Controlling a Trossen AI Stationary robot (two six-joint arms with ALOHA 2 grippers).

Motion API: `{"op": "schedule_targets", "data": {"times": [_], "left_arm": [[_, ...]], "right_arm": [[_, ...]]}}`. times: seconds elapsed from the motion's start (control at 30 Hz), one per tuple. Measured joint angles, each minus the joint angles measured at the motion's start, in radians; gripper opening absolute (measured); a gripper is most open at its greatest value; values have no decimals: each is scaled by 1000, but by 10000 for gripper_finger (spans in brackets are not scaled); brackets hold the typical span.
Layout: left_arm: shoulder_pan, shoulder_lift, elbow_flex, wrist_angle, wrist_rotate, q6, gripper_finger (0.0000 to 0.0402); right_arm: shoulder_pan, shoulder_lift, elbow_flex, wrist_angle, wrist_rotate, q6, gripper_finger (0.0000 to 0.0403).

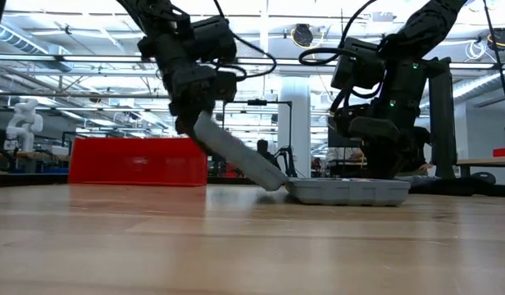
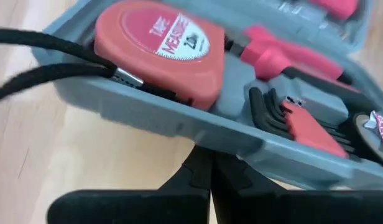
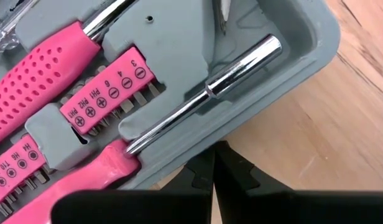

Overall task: Prefit tool cases
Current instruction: Close the gray pre-fit tool case

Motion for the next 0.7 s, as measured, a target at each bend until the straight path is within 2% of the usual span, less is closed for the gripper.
{"op": "schedule_targets", "data": {"times": [0.17, 0.43, 0.7], "left_arm": [[-9, 2, 23, 45, 3, 7, 0], [-22, 4, 41, 72, -1, 14, 0], [-22, 4, 41, 107, -3, -1, 0]], "right_arm": [[0, 0, 0, 15, -2, -7, 0], [2, 2, 4, 154, -32, -34, 0], [1, 1, 4, 166, -29, -45, 0]]}}
